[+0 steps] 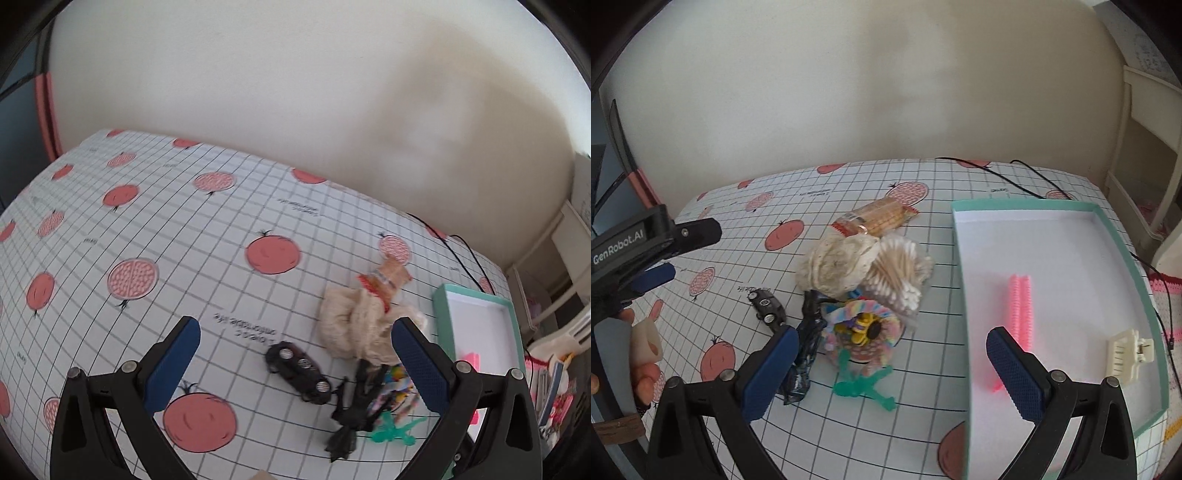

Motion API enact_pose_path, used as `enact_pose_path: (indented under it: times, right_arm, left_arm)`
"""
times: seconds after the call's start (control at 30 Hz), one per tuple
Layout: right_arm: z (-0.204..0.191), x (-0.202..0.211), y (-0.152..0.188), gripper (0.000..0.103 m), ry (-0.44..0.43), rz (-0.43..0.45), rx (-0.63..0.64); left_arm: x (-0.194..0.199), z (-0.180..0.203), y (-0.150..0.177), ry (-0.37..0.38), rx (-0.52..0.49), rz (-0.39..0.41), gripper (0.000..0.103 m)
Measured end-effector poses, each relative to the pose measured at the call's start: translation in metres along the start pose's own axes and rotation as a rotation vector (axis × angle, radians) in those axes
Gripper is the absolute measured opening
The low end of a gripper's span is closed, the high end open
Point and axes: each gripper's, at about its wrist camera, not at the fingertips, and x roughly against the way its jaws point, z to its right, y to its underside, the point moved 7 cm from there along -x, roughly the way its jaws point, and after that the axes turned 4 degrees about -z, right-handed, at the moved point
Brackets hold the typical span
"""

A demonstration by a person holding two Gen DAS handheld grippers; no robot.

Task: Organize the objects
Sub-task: 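Move both open tools back from the tray to the pile, then grasp the black toy car with the left tool while the right tool grasps the green plastic figure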

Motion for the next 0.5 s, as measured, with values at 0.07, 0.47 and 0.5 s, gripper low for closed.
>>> enact_pose_path:
  times: [0.07, 0.47, 0.5]
  right_arm:
    - [-0.008, -0.007, 0.003, 0.100, 0.001, -0.021, 0.016]
    - [-0.003, -0.041, 0.023, 0.084, 0.019, -0.157, -0.004]
    - [-0.002, -0.043, 0.024, 0.083, 0.015, -0.166, -0.010]
  left_arm:
    - [-0.005, -0.010, 0.004, 0.001, 0.019, -0.019, 0.103]
    - [-0.046, 0.000, 0.027, -0.002, -0.004, -0.137, 0.103]
    - [-0.049, 0.001, 0.029, -0.006, -0.008, -0.145, 0.103]
